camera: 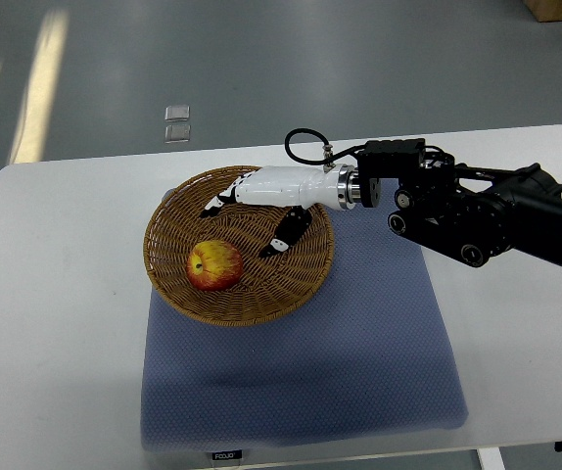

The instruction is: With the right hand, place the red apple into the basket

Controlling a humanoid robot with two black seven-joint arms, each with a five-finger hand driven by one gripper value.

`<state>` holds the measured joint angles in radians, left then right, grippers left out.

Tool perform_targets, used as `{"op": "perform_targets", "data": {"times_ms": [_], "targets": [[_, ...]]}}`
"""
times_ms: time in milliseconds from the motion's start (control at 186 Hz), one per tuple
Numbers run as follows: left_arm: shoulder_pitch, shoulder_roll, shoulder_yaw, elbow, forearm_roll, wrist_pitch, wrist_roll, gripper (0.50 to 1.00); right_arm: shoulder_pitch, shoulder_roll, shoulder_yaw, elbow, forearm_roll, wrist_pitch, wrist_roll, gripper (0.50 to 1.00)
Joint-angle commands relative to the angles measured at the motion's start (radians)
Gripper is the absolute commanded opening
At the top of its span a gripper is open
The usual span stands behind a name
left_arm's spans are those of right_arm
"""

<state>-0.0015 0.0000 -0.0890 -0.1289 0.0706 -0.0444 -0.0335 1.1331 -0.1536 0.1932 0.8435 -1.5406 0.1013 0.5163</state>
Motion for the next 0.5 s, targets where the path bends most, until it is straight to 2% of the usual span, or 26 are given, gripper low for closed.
{"op": "perform_targets", "data": {"times_ms": [0,193,494], "targets": [[0.000,0.000,0.000,0.000,0.000,0.000,0.000,1.000,0.002,-0.018,0.068,-0.001,0.000,-0.005,0.001,0.913],[0.000,0.000,0.000,0.000,0.000,0.000,0.000,1.000,-0.003,-0.046,0.186,-0.027,0.080,0.005,-0.001,0.913],[0.000,0.000,0.000,0.000,0.000,0.000,0.000,1.000,-0.021,-0.075,0.239,-0.110,0.628,0.011,-0.004,0.913]]}}
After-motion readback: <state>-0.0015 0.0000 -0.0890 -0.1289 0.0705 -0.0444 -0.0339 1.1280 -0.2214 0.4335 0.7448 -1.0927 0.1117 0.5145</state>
